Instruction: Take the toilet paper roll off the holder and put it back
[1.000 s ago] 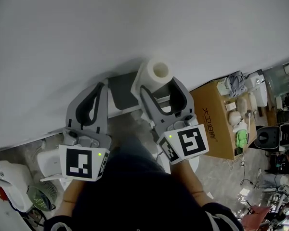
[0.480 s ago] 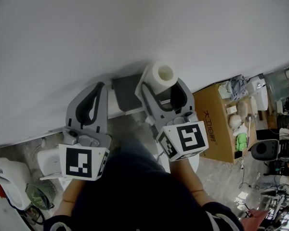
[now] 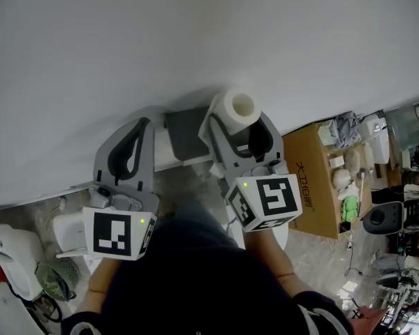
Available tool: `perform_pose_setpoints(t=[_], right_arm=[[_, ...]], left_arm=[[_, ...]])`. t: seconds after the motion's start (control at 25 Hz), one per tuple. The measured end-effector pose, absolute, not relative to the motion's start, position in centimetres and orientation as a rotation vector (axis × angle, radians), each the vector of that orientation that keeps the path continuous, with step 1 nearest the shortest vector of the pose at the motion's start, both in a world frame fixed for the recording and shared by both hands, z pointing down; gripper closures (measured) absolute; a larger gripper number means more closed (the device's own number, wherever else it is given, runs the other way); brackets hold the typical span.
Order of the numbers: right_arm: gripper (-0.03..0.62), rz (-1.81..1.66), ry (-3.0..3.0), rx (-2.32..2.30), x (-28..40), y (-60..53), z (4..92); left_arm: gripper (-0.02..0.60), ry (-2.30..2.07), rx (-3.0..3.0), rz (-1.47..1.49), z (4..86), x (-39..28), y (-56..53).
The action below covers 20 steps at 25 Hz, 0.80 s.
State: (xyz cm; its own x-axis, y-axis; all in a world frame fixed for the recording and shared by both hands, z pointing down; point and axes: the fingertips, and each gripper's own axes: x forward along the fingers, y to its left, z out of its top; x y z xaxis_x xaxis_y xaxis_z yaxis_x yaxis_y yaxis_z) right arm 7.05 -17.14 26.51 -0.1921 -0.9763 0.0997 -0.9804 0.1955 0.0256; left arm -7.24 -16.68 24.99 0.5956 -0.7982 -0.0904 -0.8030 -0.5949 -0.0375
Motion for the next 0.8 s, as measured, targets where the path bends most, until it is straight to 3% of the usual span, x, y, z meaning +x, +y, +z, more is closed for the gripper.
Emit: perform_pose_setpoints(t=[0.8], right_arm=[[0.296,-0.044,-2.437,1.946,8.1,-15.7,23.2]], left_arm=[[0.58,1.366,-2.72,0.087,24.3,-5.4,-15.9]])
